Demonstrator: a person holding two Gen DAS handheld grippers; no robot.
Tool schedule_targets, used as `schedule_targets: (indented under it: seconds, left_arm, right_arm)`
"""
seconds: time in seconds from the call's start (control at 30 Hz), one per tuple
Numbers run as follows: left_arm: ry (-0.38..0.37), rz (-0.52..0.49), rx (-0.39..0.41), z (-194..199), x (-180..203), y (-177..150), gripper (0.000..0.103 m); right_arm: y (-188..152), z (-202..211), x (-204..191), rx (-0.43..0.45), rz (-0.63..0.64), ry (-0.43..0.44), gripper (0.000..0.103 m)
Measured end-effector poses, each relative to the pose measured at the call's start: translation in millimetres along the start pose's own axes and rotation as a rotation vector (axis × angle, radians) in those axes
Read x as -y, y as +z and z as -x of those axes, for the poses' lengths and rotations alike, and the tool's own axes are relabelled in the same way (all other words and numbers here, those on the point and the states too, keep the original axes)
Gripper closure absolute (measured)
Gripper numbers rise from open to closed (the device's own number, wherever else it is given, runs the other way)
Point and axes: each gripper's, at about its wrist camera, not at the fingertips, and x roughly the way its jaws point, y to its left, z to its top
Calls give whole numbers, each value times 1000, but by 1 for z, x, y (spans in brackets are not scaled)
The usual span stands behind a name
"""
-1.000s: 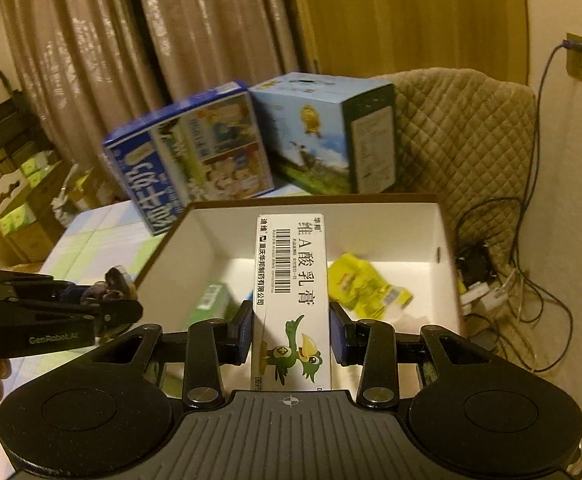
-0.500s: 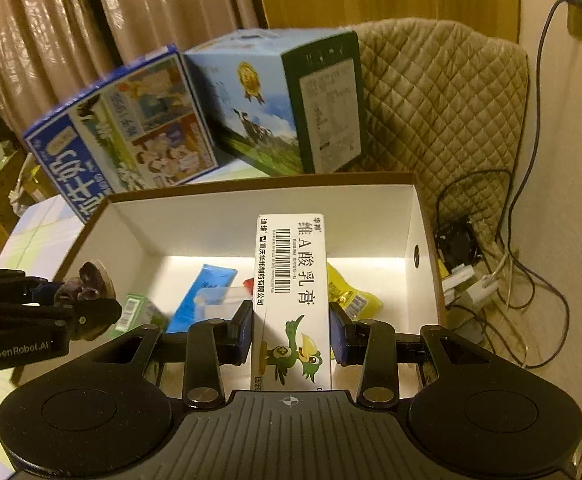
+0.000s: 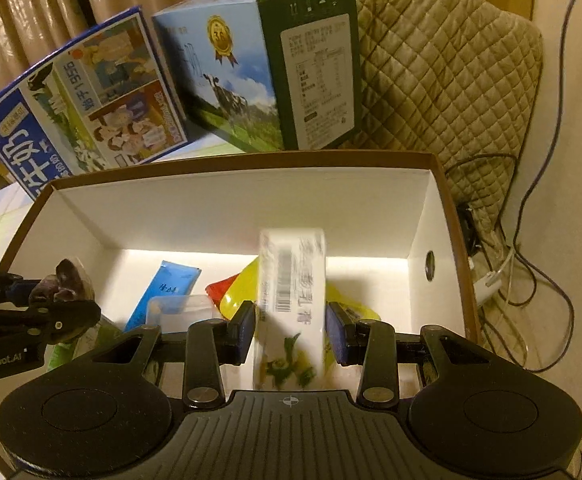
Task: Organize objects
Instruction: 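Lower the scrunchie and ointment box into the brown box and open both tools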
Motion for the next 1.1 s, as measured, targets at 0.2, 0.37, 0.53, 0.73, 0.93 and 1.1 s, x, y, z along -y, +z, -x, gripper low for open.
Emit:
schedule_targets:
  seconds: [0.2, 0.37, 0.53, 0.73, 0.93, 1.1]
  left_arm:
    - [7, 8, -6, -9, -5, 3, 75]
    - [15, 6, -12, -16, -7, 6, 75]
    - [25, 2, -7, -20, -8, 7, 72]
    - [40, -2, 28, -13, -10, 9, 48]
    - [43, 4, 60, 8, -13, 5, 29]
    - [36, 28, 67, 31, -14, -5, 22]
  right_arm:
    - [2, 1, 0, 8, 1, 7, 67]
    - [-1, 1, -1, -1, 0, 10, 66]
    - [-3, 4, -2, -5, -1, 9, 66]
    - [-10, 17, -5, -12, 3, 20, 54]
    - [-24, 38, -11, -11, -1, 55, 47]
    - [-37, 57, -16, -3, -17, 75, 47]
